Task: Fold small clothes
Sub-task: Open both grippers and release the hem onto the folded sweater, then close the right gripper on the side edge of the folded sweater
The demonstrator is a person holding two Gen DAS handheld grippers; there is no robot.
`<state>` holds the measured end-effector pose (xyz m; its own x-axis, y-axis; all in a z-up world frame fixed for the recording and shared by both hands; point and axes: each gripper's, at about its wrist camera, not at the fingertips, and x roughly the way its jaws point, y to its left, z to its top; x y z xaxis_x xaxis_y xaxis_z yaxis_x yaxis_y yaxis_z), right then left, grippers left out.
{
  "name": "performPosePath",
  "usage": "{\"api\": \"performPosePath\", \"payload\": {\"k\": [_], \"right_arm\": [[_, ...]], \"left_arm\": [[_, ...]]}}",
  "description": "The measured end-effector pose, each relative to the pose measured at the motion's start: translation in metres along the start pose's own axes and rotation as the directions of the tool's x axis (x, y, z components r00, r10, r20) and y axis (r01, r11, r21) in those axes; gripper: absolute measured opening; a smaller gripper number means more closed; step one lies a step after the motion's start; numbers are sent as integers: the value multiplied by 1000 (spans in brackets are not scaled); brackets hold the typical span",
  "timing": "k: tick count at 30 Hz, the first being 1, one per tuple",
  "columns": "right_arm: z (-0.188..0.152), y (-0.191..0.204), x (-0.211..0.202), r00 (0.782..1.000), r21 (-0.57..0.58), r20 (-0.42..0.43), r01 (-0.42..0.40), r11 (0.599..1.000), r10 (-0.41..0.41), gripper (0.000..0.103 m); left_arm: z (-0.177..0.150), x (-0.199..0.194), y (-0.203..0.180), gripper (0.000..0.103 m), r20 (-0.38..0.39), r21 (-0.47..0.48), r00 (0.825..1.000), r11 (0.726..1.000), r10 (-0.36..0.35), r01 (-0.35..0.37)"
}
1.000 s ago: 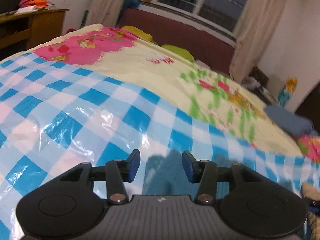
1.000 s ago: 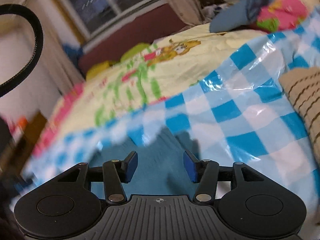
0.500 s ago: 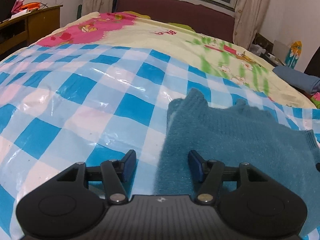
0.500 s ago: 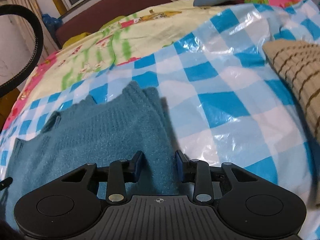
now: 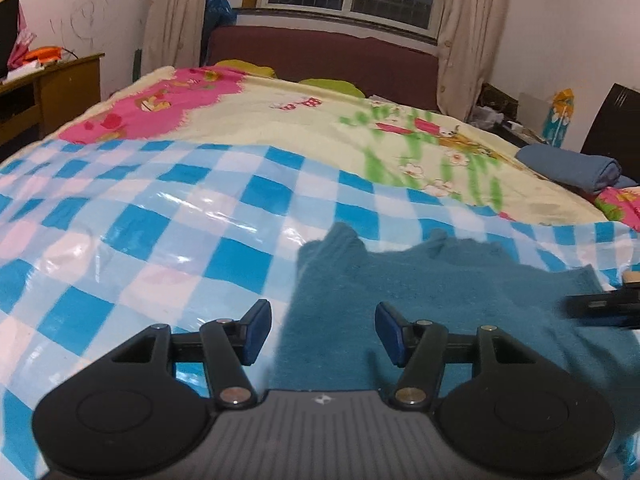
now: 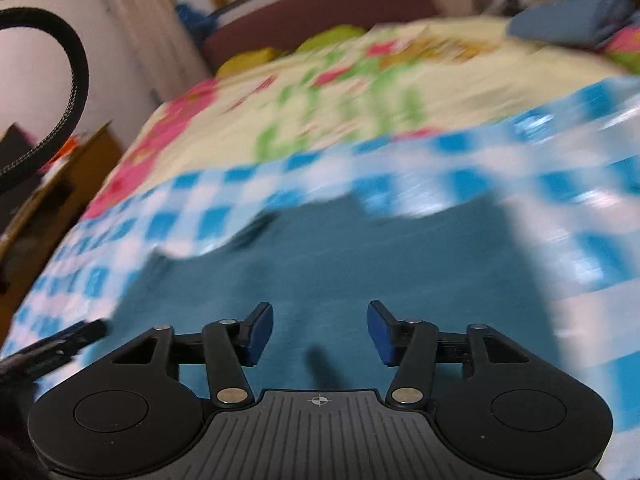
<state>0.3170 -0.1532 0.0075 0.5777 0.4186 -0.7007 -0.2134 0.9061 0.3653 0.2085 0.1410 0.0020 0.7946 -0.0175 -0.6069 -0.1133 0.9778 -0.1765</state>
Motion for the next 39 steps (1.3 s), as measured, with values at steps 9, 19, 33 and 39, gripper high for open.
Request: {"api": "performPosePath", "payload": {"k": [9, 19, 33, 39], "right_arm": [[-5, 33, 68, 991, -95, -15, 132, 987, -134, 8], [21, 25, 65, 992, -9, 59, 112, 994, -111, 5], [1, 30, 35, 984, -56, 132, 125, 990, -117, 12], [-20, -9, 33, 991, -28, 7, 135, 990, -135, 3]], "left_arm": [[-14, 5, 4, 63, -11, 1, 1000, 1000, -5, 5], [-14, -10, 5, 64, 62, 26, 998, 1000, -5, 4], [-31, -9, 17, 66, -22, -23, 999, 999, 28, -29], [-32, -13, 16, 66, -23, -45, 998, 998, 51, -52]]}}
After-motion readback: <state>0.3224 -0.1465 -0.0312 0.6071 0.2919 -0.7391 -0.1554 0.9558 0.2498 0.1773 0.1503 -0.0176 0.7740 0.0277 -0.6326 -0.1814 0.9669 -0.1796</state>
